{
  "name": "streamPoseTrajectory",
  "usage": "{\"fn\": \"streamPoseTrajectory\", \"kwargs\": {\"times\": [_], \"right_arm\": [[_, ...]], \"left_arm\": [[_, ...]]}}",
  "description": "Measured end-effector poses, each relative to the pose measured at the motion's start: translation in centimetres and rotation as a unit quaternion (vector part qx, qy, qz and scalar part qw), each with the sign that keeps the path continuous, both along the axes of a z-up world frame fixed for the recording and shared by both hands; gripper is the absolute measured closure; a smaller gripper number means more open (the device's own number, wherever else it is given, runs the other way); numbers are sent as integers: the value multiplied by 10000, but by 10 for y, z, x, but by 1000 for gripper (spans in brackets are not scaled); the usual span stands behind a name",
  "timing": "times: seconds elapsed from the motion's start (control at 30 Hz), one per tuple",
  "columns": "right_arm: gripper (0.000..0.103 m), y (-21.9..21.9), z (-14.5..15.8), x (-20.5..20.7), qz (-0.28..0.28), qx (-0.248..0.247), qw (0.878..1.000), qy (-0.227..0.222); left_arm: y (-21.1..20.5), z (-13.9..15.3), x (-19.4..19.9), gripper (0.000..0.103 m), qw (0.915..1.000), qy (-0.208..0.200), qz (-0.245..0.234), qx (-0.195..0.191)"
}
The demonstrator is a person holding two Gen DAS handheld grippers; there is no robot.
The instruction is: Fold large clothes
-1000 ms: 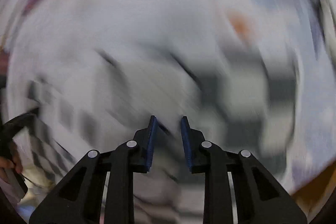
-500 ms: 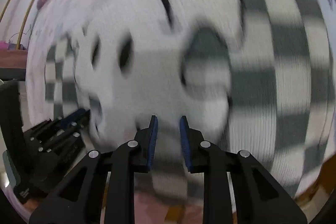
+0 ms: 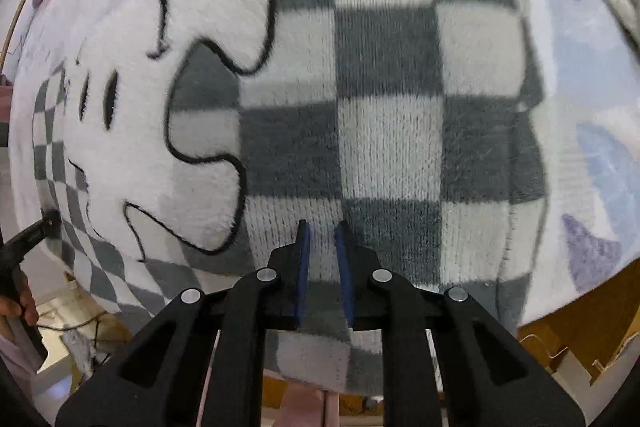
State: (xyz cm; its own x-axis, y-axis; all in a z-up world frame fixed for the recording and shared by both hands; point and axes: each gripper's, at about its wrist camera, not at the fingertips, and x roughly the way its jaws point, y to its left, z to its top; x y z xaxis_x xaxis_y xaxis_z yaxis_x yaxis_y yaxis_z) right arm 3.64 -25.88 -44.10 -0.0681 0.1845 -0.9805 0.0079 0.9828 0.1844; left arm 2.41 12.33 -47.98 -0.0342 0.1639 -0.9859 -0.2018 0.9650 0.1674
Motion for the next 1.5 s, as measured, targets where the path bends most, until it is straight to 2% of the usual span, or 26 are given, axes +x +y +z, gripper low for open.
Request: {"fn": "streamPoseTrajectory", "kwargs": {"times": [0.1, 0.13, 0.17, 0.23, 0.27, 0.33, 0.4, 0.43, 0.47, 0.5, 0.53, 0.57, 0.6, 0.63, 0.7, 0.83, 0.93, 1.1, 1.27, 1.4, 1.5], "right_arm": [[92, -13, 0, -33, 124, -69, 9994, 322], [92, -21, -7, -50, 91, -173, 9974, 694], [92, -30, -13, -66, 42, -274, 9946, 997], [91, -42, -12, -87, -78, -314, 9922, 1206], [87, -45, -12, -93, -88, -505, 9894, 1359], [87, -54, -1, -103, -259, -464, 9888, 1394], [87, -61, 12, -106, -439, -371, 9895, 1330], [80, -66, 23, -107, -533, -334, 9902, 1244], [60, -66, 29, -107, -610, -335, 9908, 1159], [45, -69, 39, -103, -732, -367, 9913, 1026], [23, -77, 45, -95, -809, -356, 9919, 916], [17, -79, 48, -79, -897, -281, 9924, 791], [16, -75, 51, -75, -982, -138, 9925, 722], [13, -78, 54, -66, -1091, 138, 9912, 730], [12, -64, 53, -51, -1201, 432, 9897, 644], [10, -75, 74, -29, -1123, 499, 9924, 25], [10, -81, 98, -7, -1204, 630, 9897, -451], [9, -93, 130, 34, -1250, 765, 9825, -1150], [8, -107, 142, 59, -1268, 871, 9784, -1382], [8, -123, 128, 85, -1014, 928, 9813, -1350], [8, -140, 108, 109, -803, 1140, 9834, -1165]], "left_arm": [[1, -2, -22, 88, 9998, 168, -80, -38], [0, -7, -34, 87, 9990, 440, -42, -73], [2, -7, -42, 87, 9986, 518, -56, -86], [-9, -2, -52, 87, 9981, 562, -261, -14], [-1, -4, -48, 87, 9974, 652, -306, -16], [-4, 1, -46, 86, 9966, 779, -245, -139], [-17, 12, -47, 82, 9967, 742, -257, -211], [-22, 17, -43, 73, 9965, 730, -348, -189], [-19, 18, -40, 60, 9965, 713, -411, -170], [-25, 24, -36, 53, 9963, 651, -530, -164], [-27, 30, -31, 46, 9962, 579, -631, -164], [-28, 30, -25, 43, 9960, 526, -696, -167], [-34, 36, -19, 40, 9958, 466, -768, -188], [-31, 41, -17, 32, 9956, 438, -797, -223], [-40, 51, -6, 29, 9951, 325, -879, -329], [-51, 67, 11, 17, 9924, 126, -1137, -450], [-66, 78, 31, 13, 9901, 41, -1306, -519], [-71, 89, 46, 12, 9860, -109, -1524, -663], [-100, 101, 64, 12, 9829, -245, -1633, -818], [-114, 98, 77, 11, 9813, -215, -1693, -888], [-132, 101, 88, 11, 9772, -286, -1707, -1232]]}}
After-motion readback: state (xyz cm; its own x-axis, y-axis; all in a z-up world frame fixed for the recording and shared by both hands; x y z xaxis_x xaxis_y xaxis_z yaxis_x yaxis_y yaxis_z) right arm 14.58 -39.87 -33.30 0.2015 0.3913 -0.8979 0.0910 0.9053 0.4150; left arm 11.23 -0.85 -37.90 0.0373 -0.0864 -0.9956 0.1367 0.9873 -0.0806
